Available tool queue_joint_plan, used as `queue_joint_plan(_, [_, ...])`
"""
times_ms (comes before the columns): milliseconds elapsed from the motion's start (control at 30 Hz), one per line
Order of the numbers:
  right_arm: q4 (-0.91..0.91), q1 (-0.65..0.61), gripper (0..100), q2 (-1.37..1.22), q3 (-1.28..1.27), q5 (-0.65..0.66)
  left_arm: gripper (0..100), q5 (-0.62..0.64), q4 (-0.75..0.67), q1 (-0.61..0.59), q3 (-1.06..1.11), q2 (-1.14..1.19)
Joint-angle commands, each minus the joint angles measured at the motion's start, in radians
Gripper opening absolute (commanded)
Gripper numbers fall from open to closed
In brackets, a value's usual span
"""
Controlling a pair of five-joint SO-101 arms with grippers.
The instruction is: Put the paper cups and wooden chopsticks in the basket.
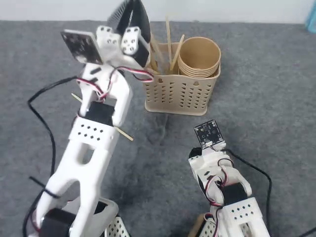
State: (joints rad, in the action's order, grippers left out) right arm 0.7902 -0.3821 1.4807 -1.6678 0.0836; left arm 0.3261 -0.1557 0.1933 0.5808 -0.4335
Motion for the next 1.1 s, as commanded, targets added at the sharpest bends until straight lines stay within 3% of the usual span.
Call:
queue_joint_plan(0, [-0.015,0.010,0.8,0.016,-0.023,0.025,1,-0.011,-0.066,0.003,0.047,-0.011])
queue_joint_plan(133, [-0.015,0.010,0.8,0.016,-0.023,0.025,11,-0.046,-0.014,-0.014,0.050,-0.014])
queue_joint_plan(233, [-0.015,0.010,0.8,0.016,-0.023,0.025,23,-0.052,0.169,-0.055,-0.031,-0.044])
queue_joint_plan(333, [-0.015,0.010,0.8,0.016,-0.023,0.025,28,-0.054,0.408,-0.107,-0.137,-0.101])
queue_joint_plan(733, [-0.015,0.010,0.8,0.016,-0.023,0.025,16,-0.051,1.042,-0.434,-0.426,-0.195])
queue_joint_plan(933, [-0.015,0.010,0.8,0.015,-0.023,0.025,13,-0.012,1.237,-0.557,-0.375,-0.157])
queue_joint_plan(1067, [-0.015,0.010,0.8,0.015,-0.023,0.025,13,0.068,1.257,-0.621,-0.341,-0.012])
